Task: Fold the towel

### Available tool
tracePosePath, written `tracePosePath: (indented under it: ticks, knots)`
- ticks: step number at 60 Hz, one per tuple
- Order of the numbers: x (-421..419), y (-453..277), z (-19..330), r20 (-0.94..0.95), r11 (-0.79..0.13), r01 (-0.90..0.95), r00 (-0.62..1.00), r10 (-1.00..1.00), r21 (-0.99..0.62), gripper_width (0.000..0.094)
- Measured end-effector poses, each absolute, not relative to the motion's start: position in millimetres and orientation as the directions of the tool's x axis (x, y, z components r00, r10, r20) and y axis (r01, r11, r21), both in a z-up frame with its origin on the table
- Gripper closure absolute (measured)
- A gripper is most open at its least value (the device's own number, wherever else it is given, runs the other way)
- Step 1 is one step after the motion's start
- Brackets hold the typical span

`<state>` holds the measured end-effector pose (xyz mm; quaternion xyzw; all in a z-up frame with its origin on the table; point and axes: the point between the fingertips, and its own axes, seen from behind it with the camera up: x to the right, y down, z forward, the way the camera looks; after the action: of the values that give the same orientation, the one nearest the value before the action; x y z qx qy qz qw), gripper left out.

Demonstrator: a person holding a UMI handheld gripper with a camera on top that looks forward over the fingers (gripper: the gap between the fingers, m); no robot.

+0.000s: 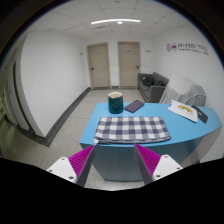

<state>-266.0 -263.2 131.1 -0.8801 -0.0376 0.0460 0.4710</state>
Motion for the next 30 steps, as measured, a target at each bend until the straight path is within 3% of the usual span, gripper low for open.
tracePosePath:
  ticks: [20,26,27,29,30]
  knots:
    - [-365,-98,28,-0.030,-0.594,0.152,0.958,0.286,-0.790,0.0212]
    - [-365,-69,5,0.065,-0.578,0.251,0.944,0.323,-0.777,0.0312]
    - [-363,-67,0,0.076,-0.582,0.263,0.943,0.325,-0.770,0.0394]
    - [-361,-66,-10,0.081,-0.595,0.274,0.940,0.330,-0.756,0.0463]
    - [-361,-66,-14,0.078,-0.602,0.276,0.940,0.333,-0.749,0.0454]
